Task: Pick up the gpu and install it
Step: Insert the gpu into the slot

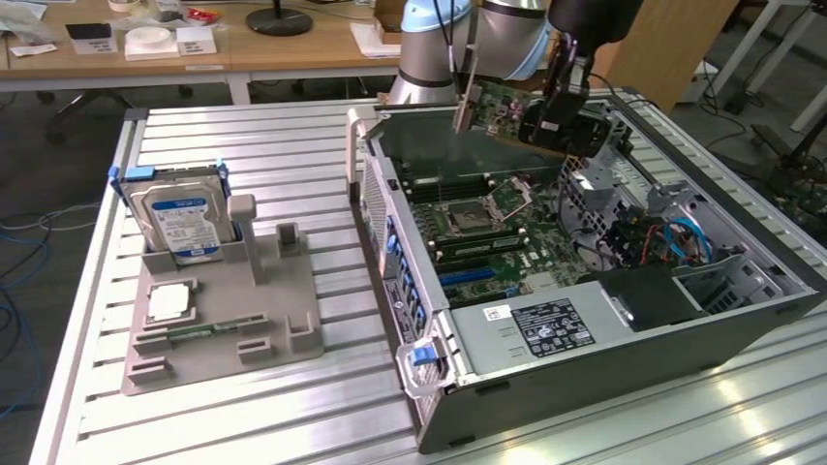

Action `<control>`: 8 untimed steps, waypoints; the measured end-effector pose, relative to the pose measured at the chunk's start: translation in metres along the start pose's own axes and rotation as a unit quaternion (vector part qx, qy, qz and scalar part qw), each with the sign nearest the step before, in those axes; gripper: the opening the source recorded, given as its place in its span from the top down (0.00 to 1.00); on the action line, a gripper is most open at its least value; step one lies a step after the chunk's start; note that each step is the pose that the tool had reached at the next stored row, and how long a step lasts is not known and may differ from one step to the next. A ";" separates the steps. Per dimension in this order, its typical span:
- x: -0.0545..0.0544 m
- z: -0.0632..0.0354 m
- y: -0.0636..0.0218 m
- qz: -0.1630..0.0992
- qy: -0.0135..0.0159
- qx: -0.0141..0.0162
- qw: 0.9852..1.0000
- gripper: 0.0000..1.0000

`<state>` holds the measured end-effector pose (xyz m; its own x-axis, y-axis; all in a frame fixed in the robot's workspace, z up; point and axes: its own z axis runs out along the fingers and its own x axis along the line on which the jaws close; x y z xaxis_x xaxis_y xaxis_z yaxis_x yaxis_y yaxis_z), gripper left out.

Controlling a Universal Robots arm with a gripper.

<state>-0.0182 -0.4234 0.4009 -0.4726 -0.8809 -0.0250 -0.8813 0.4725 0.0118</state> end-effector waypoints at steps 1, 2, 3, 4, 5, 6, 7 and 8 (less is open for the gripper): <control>0.000 0.0000 0.0000 -0.009 0.000 0.000 1.000 0.72; 0.000 0.0000 0.0000 -0.018 0.000 0.000 1.000 0.72; 0.000 0.0000 0.0000 -0.027 0.000 -0.001 1.000 0.72; 0.000 0.0000 0.0000 -0.037 0.000 -0.001 0.999 0.72; 0.000 0.0000 0.0000 -0.046 0.000 -0.001 0.999 0.72; 0.000 0.0000 0.0000 -0.055 0.001 -0.001 0.999 0.72; 0.000 0.0000 0.0000 -0.064 0.001 -0.002 0.998 0.72; 0.000 0.0001 0.0000 -0.073 0.001 -0.002 0.997 0.72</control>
<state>-0.0182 -0.4233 0.4008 -0.3401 -0.9401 -0.0252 -0.9404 0.3399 0.0118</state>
